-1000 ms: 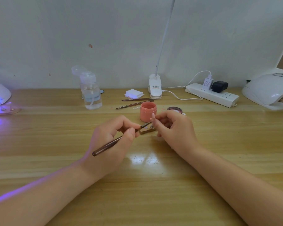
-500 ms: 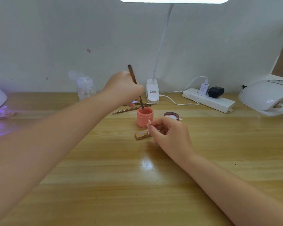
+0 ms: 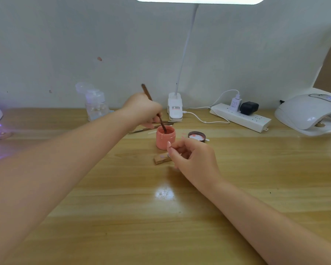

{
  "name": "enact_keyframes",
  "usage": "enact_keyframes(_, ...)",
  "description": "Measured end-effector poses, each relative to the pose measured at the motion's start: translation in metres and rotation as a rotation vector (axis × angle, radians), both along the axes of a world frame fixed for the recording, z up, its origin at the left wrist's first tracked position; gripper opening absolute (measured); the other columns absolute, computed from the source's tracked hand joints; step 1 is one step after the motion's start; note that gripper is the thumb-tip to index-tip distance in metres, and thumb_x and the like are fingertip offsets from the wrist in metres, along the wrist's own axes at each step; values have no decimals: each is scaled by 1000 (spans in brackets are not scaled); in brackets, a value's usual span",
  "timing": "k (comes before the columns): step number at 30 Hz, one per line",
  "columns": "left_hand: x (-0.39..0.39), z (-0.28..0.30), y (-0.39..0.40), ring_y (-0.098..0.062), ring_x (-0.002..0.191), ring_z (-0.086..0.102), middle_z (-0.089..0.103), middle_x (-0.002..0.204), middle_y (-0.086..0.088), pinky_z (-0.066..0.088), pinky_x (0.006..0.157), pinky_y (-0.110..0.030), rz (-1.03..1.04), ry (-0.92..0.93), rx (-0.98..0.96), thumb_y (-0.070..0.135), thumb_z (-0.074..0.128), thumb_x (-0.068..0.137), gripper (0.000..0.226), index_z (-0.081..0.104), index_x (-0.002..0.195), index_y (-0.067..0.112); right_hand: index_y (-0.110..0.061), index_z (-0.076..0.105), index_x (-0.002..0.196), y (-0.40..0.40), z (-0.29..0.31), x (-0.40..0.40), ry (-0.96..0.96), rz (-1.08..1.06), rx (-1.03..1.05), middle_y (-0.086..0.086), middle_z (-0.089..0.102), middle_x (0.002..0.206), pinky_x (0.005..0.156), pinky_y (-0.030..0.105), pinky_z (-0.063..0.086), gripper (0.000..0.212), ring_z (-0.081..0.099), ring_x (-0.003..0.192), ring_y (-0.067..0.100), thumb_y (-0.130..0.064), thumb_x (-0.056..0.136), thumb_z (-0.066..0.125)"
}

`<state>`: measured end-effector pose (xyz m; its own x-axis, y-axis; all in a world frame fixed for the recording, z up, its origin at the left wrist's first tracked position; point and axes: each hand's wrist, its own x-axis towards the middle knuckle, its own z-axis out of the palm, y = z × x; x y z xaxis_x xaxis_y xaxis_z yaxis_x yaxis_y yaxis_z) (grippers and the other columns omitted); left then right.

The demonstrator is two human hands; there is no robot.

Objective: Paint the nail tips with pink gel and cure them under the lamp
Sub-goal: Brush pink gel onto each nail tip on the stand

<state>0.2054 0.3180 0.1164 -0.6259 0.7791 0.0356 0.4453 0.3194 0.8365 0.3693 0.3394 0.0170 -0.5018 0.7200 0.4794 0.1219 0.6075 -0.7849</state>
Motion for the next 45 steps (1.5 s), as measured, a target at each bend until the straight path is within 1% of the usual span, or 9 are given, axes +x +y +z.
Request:
enact_keyframes(2, -9, 2, -7, -11, 45, 51, 61, 61, -6, 50, 41, -20, 76, -133, 114, 3, 56, 86, 13, 64, 76, 3, -15, 71, 78, 0, 0, 0, -1, 5, -5, -9, 64, 65, 71, 45, 56, 6, 56, 61, 10, -15, 84, 71)
enact_keyframes(7, -29, -11, -27, -9, 41, 47, 58, 48, -1, 47, 40, -17, 157, -370, 181, 6, 53, 88, 17, 65, 77, 3, -15, 72, 78, -1, 2, 1, -22, -5, 32, -17, 59, 60, 70, 37, 55, 6, 62, 62, 12, -15, 84, 71)
enact_keyframes(16, -31, -25, -33, -5, 36, 48, 59, 45, 2, 46, 40, -16, 181, -485, 286, 9, 54, 91, 19, 65, 77, 5, -13, 71, 78, -4, 4, 2, -31, -1, 23, -3, 67, 69, 69, 40, 54, 10, 64, 66, 21, -18, 87, 70)
enact_keyframes(22, -22, -35, -57, -8, 51, 59, 68, 62, -1, 51, 50, -20, 115, -381, 491, 12, 62, 91, 10, 69, 86, 7, -13, 72, 80, -4, 4, 3, -27, 3, 2, -1, 68, 71, 70, 41, 54, 9, 64, 66, 21, -18, 87, 70)
enact_keyframes(25, -6, -48, -81, -13, 66, 67, 74, 72, -3, 55, 60, -21, -13, -247, 626, 13, 67, 90, 11, 75, 84, 18, -16, 72, 79, -3, 5, 3, -16, 2, -15, -3, 68, 71, 70, 41, 55, 8, 65, 65, 19, -18, 86, 70)
enact_keyframes(29, 15, -65, -111, -11, 63, 68, 75, 76, 2, 56, 61, -21, -55, -13, 622, 17, 74, 84, 18, 77, 79, 34, -17, 72, 79, -3, 5, 3, -13, -3, -34, -3, 69, 73, 70, 44, 55, 7, 65, 65, 20, -18, 86, 70)
enact_keyframes(34, 31, -75, -122, -24, 66, 66, 71, 74, -1, 56, 63, -39, -93, 86, 627, 42, 66, 76, 13, 65, 77, 28, -18, 72, 81, -3, 6, 4, -23, -3, -36, -3, 69, 73, 70, 43, 55, 6, 65, 65, 20, -19, 86, 70)
enact_keyframes(41, 40, -82, -122, -10, 68, 67, 70, 77, 2, 55, 62, -21, -214, 127, 638, 38, 58, 83, 13, 67, 86, 29, -27, 69, 78, -4, 8, 4, -47, -13, 2, -7, 68, 71, 68, 38, 55, 12, 65, 64, 17, -17, 85, 71)
enact_keyframes(45, 40, -83, -124, -18, 62, 64, 68, 74, -3, 54, 58, -40, -230, 152, 631, 37, 56, 84, 18, 66, 83, 21, -19, 72, 82, -3, 6, 4, -51, -20, 1, -4, 69, 72, 70, 41, 55, 3, 65, 64, 19, -18, 85, 71)
